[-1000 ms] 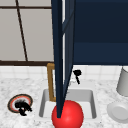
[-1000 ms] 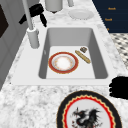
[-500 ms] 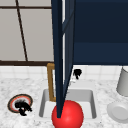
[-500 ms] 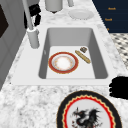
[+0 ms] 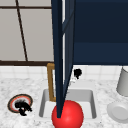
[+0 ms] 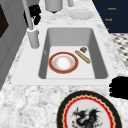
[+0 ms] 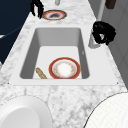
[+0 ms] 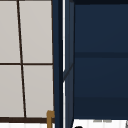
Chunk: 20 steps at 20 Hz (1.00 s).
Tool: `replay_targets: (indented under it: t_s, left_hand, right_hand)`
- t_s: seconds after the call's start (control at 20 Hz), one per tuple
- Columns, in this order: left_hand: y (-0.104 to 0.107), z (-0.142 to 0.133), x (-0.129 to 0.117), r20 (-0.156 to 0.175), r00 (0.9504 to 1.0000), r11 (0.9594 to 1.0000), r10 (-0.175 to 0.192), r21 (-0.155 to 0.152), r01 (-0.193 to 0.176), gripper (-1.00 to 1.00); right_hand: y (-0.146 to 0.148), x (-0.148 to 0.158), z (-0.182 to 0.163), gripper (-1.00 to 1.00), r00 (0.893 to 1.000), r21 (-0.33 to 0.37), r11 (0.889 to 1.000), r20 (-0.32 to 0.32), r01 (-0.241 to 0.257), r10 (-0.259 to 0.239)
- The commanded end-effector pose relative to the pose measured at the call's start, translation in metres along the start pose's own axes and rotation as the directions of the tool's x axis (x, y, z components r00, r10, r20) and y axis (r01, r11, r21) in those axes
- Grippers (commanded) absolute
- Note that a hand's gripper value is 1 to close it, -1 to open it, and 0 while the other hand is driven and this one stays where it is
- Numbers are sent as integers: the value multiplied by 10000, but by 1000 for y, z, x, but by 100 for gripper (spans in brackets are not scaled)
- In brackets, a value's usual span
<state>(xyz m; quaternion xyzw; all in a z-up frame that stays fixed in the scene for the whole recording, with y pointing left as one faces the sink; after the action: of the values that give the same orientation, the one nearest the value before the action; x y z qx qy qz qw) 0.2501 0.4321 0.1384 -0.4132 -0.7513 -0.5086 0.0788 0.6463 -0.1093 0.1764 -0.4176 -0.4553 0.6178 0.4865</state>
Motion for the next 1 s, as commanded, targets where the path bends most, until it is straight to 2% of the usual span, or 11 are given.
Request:
replay_targets:
  t_s: [0.0,0.1,0.3,0.4,0.55,0.7,0.95]
  left_hand:
    - [0,0,0,0,10000,10000,0,0,0,0]
    - [0,0,0,0,10000,10000,0,0,0,0]
    - [0,0,0,0,10000,10000,0,0,0,0]
    - [0,0,0,0,10000,10000,0,0,0,0]
    - [0,0,0,0,10000,10000,0,0,0,0]
    - [0,0,0,0,10000,10000,0,0,0,0]
    - [0,0,0,0,10000,10000,0,0,0,0]
  right_hand:
    - [26,-4,10,100,9998,-119,9999,-192,20,-22]
    - [30,-2,13,100,9995,-706,9974,-279,-157,137]
    - [39,-7,10,100,9997,-1579,9873,-173,-173,148]
    - [47,-17,6,100,10000,-1863,9824,-13,85,-89]
    - [50,-21,9,100,9987,-2290,9734,507,35,84]
    - [54,-21,12,100,9952,-3064,9516,976,255,47]
    - [68,-17,15,100,9948,-4256,9034,1012,532,-109]
